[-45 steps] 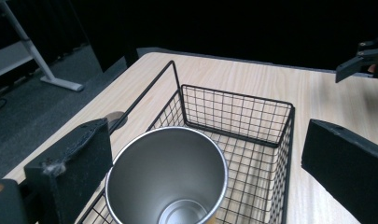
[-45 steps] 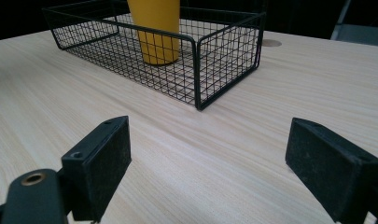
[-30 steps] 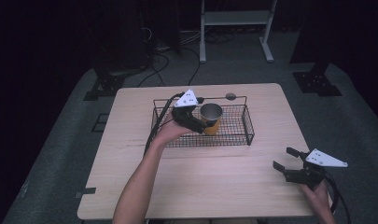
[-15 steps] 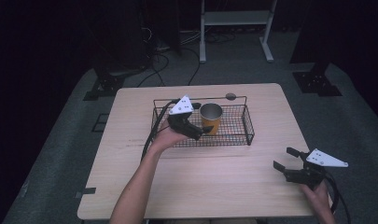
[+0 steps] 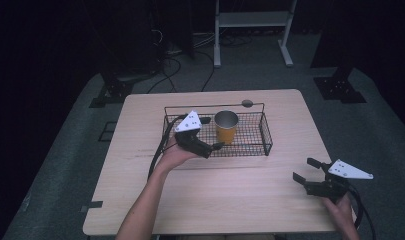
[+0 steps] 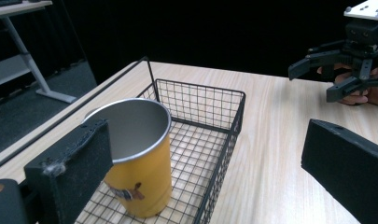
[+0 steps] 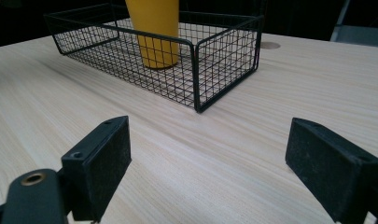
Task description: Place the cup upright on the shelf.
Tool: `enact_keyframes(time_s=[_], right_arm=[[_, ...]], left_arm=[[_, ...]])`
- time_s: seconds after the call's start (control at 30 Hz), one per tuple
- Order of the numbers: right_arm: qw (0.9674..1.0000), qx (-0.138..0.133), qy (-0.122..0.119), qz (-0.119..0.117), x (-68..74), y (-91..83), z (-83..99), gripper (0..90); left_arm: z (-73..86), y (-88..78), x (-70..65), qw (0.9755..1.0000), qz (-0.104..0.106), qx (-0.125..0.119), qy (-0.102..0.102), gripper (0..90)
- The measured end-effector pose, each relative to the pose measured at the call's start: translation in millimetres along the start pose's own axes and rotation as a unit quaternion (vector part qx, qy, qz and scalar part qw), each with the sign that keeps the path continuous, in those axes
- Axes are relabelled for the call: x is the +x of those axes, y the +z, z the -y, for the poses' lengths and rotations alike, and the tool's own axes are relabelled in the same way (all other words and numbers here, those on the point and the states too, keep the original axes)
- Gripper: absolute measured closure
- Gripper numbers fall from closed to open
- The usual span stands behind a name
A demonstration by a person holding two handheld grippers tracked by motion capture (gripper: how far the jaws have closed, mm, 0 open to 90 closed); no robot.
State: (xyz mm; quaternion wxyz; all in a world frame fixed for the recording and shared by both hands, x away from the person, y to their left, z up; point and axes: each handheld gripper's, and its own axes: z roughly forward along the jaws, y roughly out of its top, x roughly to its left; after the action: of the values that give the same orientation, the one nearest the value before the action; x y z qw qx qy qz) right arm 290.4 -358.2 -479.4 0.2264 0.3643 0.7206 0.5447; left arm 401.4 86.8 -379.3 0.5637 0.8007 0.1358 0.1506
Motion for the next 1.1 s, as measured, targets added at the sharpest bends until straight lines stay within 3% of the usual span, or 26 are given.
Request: enact_keyframes(time_s=[0.2, 0.7, 1.1], right_arm=[[1.0, 0.004, -0.004, 0.0, 1.1, 0.6, 0.0, 13.2], [1.0, 0.006, -0.007, 0.0, 1.8, 1.3, 0.0, 13.2], [1.0, 0.006, -0.006, 0.001, 1.9, 1.3, 0.0, 13.2]], left_arm=[[7.9, -4.1, -0.6, 0.9999, -0.001, -0.002, -0.011, 1.3], [10.9, -14.4, -17.6, 0.9999, 0.004, -0.009, 0.004, 1.3], [21.5, -24.4, -28.1, 0.9999, 0.002, -0.011, 0.005, 1.3]])
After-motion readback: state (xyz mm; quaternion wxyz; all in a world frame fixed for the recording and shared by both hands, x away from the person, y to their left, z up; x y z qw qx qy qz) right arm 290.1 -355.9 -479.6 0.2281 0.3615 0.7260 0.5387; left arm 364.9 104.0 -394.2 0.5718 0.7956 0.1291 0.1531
